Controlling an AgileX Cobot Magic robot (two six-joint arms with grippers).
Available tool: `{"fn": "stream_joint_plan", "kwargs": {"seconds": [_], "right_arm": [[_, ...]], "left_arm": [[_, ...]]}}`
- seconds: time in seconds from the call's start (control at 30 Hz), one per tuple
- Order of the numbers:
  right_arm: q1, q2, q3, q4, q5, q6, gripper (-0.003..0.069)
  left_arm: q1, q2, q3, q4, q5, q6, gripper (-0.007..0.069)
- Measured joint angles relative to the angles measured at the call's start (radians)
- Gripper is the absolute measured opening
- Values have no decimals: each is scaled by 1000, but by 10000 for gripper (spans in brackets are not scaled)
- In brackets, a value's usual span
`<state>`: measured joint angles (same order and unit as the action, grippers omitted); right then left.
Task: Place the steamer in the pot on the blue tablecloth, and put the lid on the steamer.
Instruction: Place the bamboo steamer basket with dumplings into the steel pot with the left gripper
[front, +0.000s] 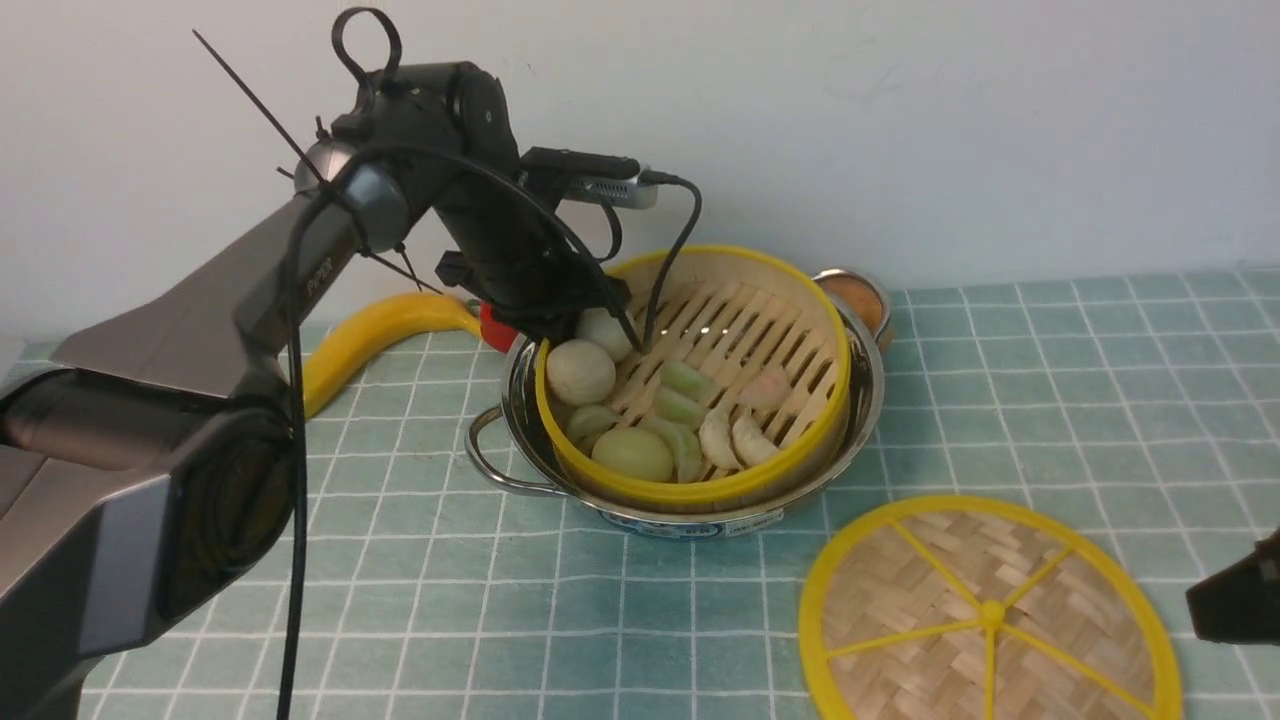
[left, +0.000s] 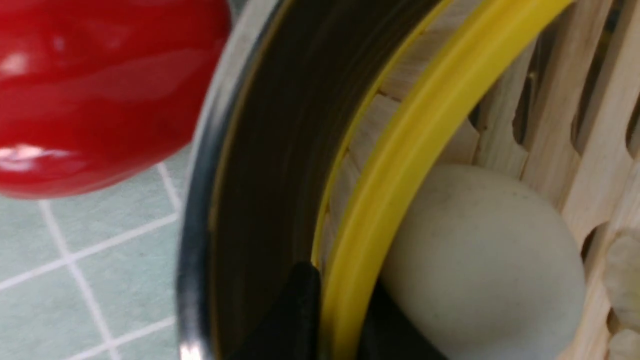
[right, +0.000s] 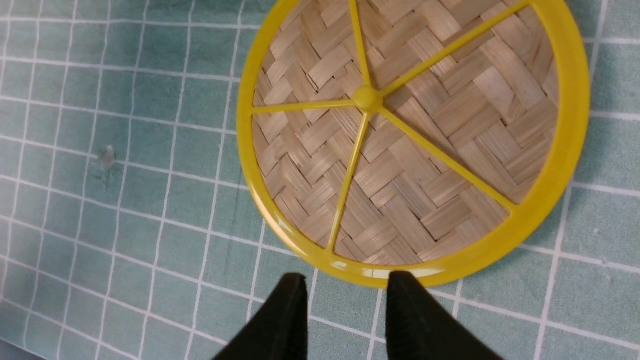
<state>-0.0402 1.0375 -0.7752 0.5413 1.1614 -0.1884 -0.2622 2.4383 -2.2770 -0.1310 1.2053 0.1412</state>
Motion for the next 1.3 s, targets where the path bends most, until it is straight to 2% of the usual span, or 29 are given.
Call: {"fn": "stream_joint_plan", "kwargs": {"seconds": [1.17,1.3], "right_arm": [[0,0,0,0,20,0,242],[0,0,0,0,21,0,242]], "left_arm": [[-1,23,-1,33,-31,-36,41],[-1,23,-1,28,-31,-36,86]]}}
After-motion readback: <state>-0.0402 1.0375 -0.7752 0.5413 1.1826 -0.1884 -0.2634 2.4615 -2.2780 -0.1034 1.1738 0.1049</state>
